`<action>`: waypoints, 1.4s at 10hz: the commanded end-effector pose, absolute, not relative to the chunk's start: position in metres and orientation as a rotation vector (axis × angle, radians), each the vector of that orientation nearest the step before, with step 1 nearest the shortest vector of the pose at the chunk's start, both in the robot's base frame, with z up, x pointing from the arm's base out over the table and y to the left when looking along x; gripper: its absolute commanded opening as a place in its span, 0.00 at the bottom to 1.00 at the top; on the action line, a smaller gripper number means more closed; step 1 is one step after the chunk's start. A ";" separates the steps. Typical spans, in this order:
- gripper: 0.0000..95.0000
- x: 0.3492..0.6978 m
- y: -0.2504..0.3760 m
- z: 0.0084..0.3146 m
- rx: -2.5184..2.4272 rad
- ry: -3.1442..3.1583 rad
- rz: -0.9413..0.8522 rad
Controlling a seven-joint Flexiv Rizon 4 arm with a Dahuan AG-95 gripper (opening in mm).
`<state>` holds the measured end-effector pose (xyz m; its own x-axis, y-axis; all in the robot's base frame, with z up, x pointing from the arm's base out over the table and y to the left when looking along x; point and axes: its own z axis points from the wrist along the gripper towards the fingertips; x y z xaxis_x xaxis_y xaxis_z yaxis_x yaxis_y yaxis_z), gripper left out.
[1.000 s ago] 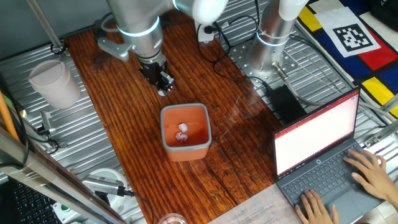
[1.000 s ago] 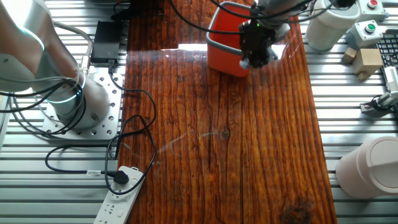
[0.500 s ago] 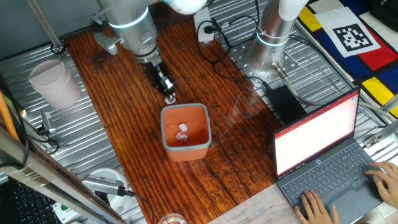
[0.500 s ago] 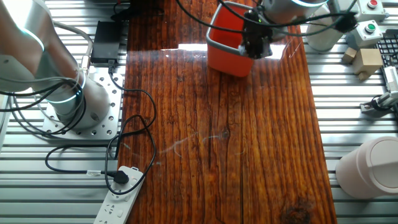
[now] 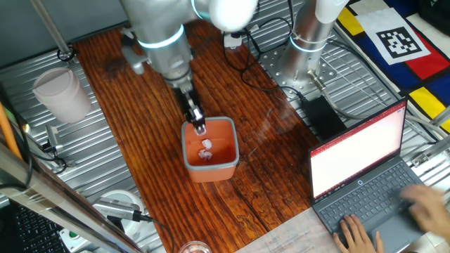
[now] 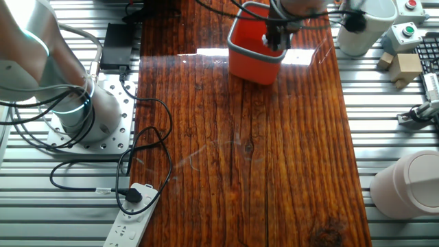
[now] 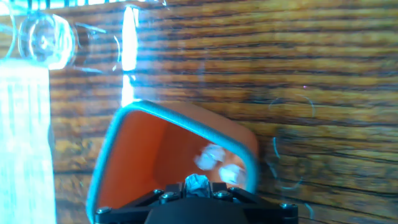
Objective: Put the garbage in the trash can
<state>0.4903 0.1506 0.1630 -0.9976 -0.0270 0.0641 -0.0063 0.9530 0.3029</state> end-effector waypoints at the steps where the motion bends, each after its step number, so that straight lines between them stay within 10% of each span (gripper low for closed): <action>1: 0.40 0.495 0.150 0.157 0.204 -3.081 -0.408; 2: 0.60 0.496 0.150 0.155 0.259 -3.087 -0.377; 5: 0.60 0.496 0.150 0.155 0.305 -3.081 -0.347; 7: 0.20 0.494 0.147 0.161 0.335 -3.044 -0.264; 9: 0.00 0.493 0.122 0.179 0.479 -2.989 -0.171; 14: 0.00 0.485 0.020 0.187 0.701 -2.874 0.011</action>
<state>0.4892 0.0517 0.1872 -0.8971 -0.4132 0.1563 -0.4090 0.9106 0.0599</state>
